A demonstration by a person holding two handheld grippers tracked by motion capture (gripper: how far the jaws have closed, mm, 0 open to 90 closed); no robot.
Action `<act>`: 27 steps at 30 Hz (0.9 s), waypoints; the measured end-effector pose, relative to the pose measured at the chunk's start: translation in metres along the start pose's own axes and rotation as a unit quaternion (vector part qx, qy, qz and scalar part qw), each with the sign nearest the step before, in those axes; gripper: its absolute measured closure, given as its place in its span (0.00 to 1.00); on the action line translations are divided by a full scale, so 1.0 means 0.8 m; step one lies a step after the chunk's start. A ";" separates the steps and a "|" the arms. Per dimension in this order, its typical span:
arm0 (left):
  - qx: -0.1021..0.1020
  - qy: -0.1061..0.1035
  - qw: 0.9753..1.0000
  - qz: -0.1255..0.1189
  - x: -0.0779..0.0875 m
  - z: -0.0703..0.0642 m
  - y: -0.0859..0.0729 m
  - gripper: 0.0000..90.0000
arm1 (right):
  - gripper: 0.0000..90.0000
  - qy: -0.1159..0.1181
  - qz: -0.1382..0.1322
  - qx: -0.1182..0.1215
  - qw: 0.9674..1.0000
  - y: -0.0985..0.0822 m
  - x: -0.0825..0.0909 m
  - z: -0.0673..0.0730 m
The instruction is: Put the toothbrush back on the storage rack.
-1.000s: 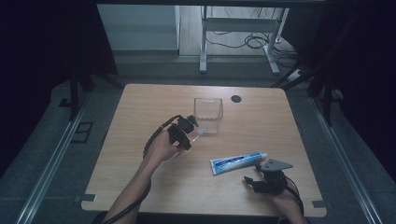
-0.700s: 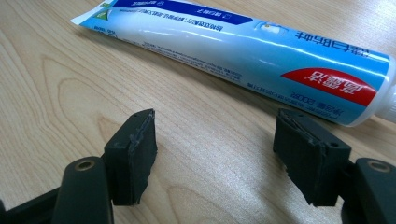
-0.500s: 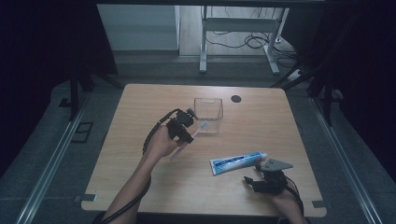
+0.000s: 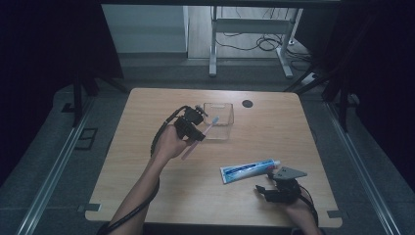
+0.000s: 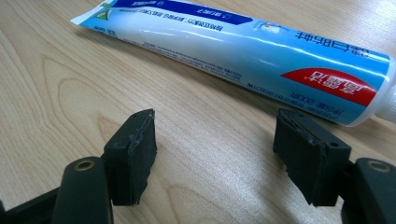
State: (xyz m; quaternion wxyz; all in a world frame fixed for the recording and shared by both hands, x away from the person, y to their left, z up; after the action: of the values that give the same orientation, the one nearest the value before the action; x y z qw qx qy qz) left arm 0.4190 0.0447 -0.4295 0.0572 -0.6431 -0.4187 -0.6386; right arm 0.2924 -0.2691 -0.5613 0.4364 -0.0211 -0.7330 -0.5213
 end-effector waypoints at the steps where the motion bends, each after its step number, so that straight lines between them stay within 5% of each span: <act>1: -0.004 0.002 1.000 -0.003 0.001 0.001 0.002 0.88 | 0.33 0.001 0.000 0.000 1.000 0.000 0.000 0.000; 16: -0.010 0.020 0.999 -0.049 0.017 0.005 0.024 0.88 | 0.33 0.000 0.001 -0.001 1.000 0.000 0.000 0.000; 27: -0.006 0.030 0.995 -0.094 0.028 0.012 0.039 0.88 | 0.33 0.001 0.000 -0.001 1.000 0.000 0.000 0.000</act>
State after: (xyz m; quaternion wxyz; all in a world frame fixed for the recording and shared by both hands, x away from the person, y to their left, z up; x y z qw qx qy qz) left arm 0.4417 0.0405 -0.3973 0.0052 -0.5820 -0.4714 -0.6625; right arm 0.2923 -0.2692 -0.5611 0.4374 -0.0214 -0.7319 -0.5221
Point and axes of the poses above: each handheld gripper's, and its own axes: x roughly backward along the jaws, y roughly out of its top, z roughly to its left, the point moved 3 cm from there along -x, roughly forward along the jaws, and after that the axes turned 7 degrees about -y, right-handed, at the moved point
